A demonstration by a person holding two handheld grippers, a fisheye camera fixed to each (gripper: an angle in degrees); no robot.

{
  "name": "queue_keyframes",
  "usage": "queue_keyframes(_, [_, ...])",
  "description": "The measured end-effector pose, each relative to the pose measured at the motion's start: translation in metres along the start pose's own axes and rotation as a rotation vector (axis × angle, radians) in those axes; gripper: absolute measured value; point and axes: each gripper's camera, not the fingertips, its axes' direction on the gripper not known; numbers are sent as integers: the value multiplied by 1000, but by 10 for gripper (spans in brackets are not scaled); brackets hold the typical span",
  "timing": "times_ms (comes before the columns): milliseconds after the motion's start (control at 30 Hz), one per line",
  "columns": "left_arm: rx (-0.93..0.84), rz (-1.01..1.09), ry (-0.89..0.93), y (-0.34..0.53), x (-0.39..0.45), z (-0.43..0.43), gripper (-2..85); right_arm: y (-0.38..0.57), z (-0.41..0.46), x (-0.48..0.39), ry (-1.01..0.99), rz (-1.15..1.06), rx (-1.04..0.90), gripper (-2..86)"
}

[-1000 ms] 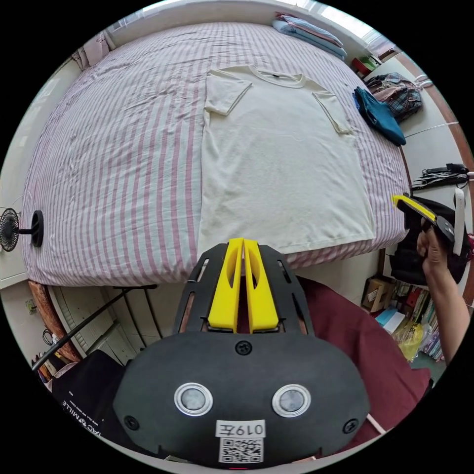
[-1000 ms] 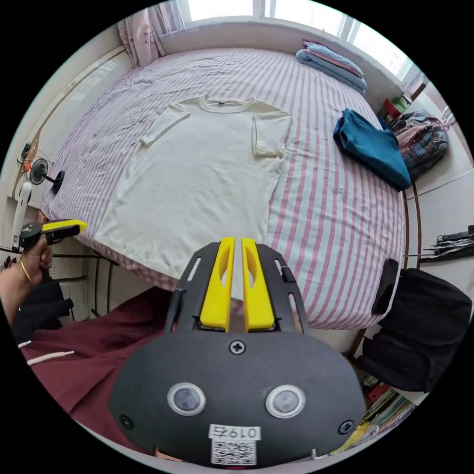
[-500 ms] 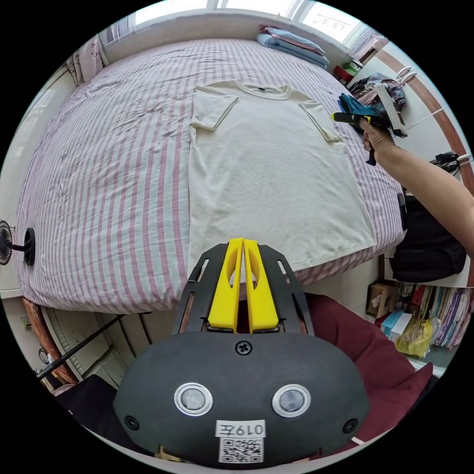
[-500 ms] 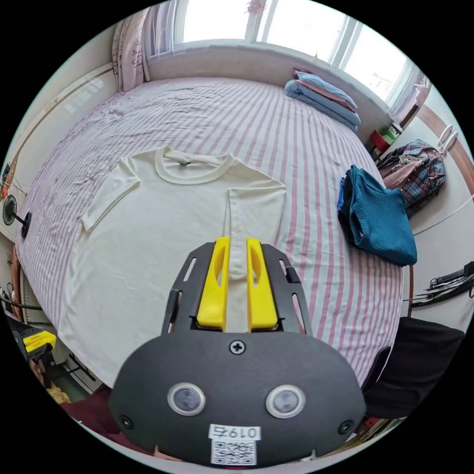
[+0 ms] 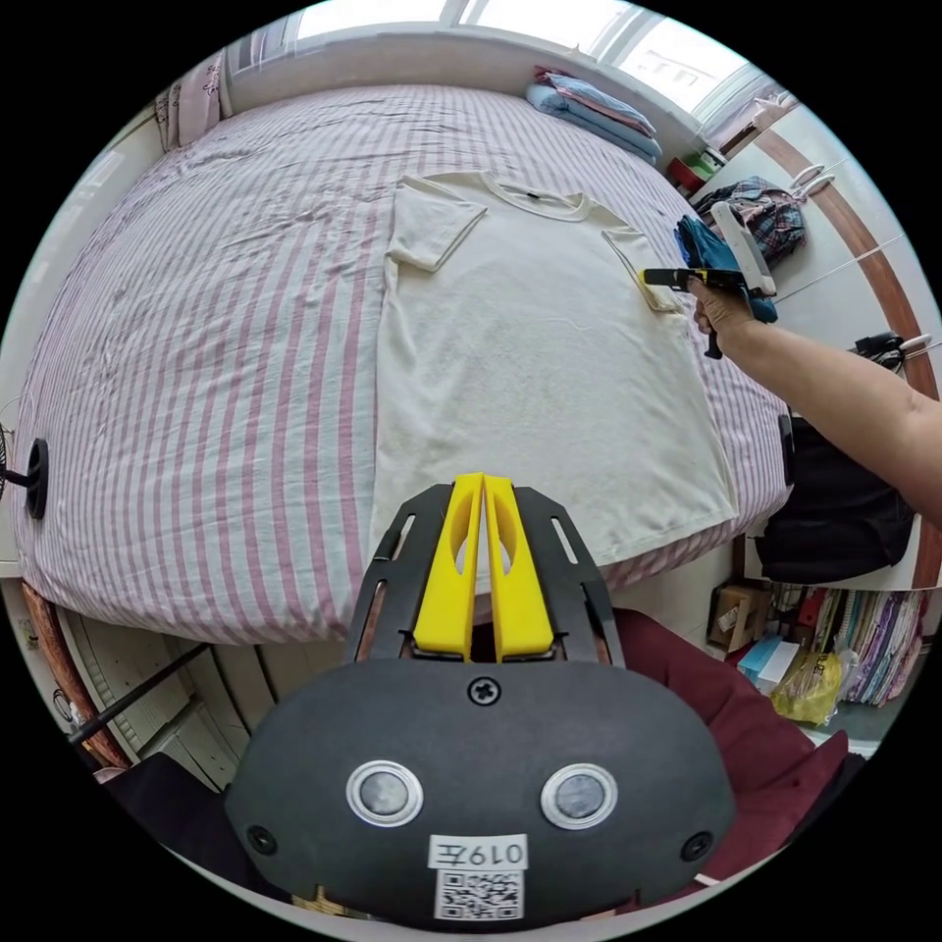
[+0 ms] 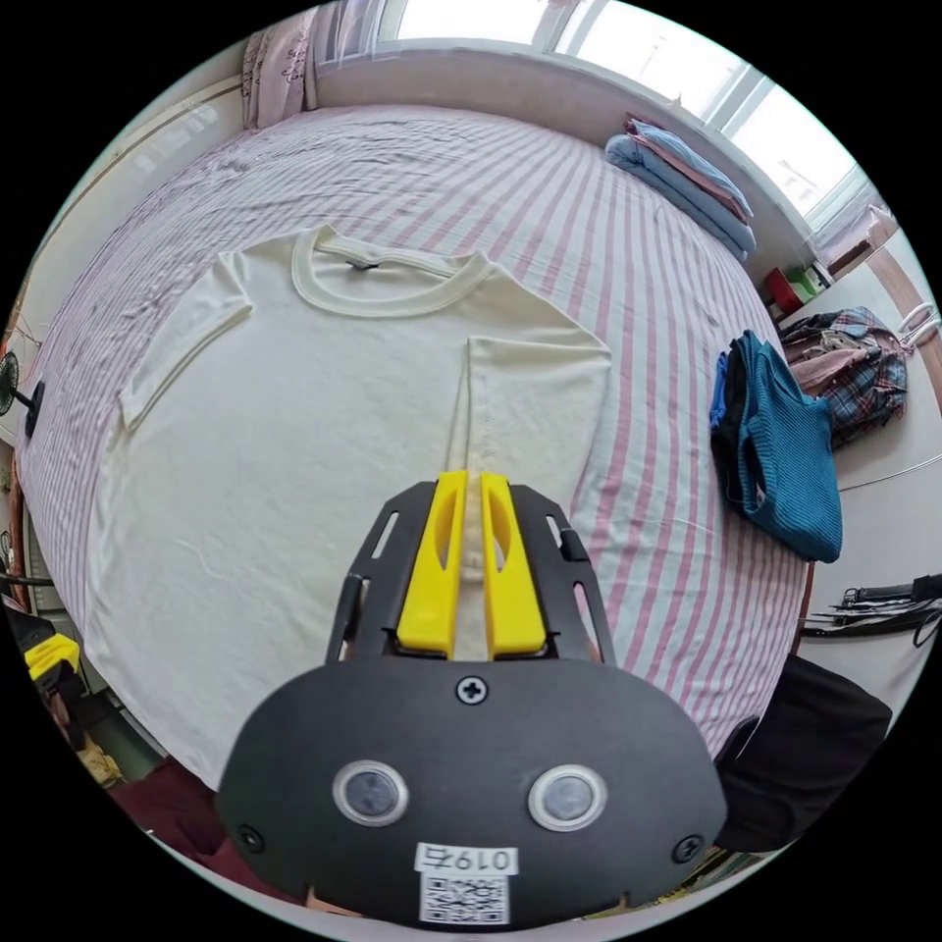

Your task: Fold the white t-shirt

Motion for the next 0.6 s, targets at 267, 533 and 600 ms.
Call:
queue_keyframes(267, [-4, -6, 15, -25, -29, -2, 7, -48, 8, -3, 19, 4, -25, -2])
queue_keyframes(533, [-12, 0, 37, -45, -47, -6, 8, -91, -1, 2, -31, 62, 27, -9])
queue_keyframes(600, [-12, 2, 40, -50, -51, -8, 8, -99, -1, 2, -51, 46, 31, -9])
